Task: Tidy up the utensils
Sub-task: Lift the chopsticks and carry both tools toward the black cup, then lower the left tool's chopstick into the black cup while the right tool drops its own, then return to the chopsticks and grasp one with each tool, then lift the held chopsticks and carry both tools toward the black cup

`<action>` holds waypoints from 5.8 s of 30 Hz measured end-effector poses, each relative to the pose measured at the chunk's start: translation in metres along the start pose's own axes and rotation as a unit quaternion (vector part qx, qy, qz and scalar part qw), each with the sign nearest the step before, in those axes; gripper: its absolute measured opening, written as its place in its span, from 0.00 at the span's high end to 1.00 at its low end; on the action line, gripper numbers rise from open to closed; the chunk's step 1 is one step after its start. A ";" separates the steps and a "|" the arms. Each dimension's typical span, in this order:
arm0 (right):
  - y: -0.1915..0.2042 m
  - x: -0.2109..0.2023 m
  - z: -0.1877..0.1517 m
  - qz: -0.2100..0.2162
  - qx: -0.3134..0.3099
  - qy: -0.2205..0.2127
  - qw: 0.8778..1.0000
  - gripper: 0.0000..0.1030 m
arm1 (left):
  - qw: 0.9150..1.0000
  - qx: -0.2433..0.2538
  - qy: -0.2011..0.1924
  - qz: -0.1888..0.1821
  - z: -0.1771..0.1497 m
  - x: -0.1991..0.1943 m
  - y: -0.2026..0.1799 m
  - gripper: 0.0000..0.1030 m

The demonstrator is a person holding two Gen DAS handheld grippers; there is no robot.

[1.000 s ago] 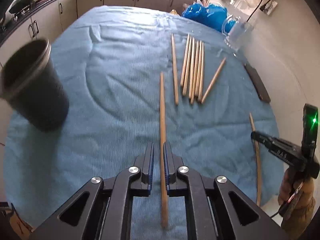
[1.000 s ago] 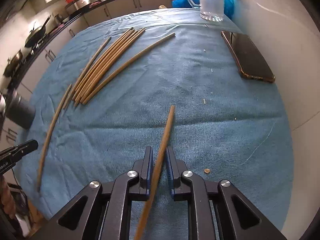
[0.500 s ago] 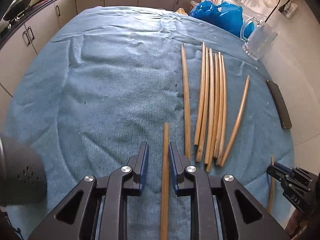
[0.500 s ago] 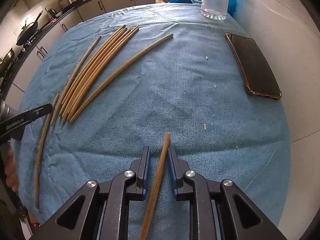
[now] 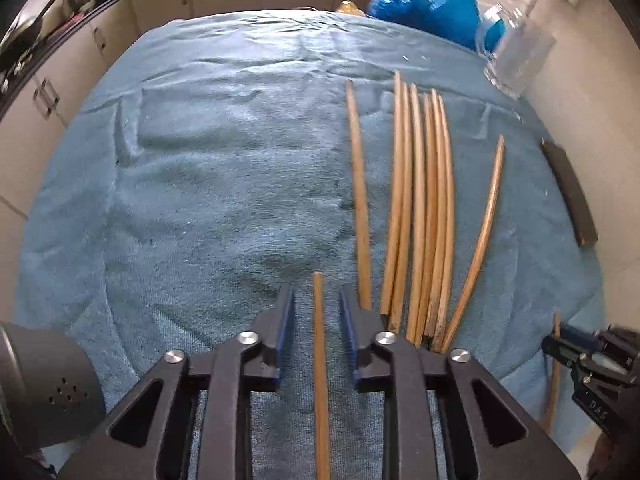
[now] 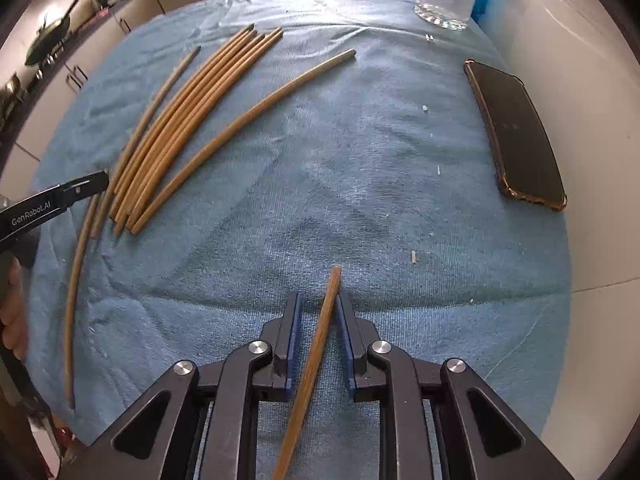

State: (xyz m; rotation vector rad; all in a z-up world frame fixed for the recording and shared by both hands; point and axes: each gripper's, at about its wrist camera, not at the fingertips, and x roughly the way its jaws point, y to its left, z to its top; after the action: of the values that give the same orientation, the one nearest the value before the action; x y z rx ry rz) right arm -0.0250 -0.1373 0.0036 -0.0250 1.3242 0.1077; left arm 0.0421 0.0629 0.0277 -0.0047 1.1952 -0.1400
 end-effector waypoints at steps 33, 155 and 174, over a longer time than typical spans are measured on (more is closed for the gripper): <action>0.086 -0.149 -0.076 0.092 -0.043 -0.306 0.947 0.95 | 0.955 -0.012 -0.276 -0.110 -0.128 -0.227 0.030 0.95; -0.010 0.034 0.120 0.006 0.085 -0.168 0.982 0.87 | 0.998 -0.042 -0.051 0.010 0.079 0.030 -0.007 0.94; -0.005 -0.015 -0.051 0.048 0.018 -0.089 0.995 0.87 | 0.996 -0.035 -0.030 -0.073 -0.105 -0.043 0.008 0.94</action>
State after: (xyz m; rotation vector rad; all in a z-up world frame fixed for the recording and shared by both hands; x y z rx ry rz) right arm -0.0778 -0.1475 0.0058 0.0770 1.1496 0.1648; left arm -0.0701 0.0826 0.0286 -0.1557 1.1392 -0.2244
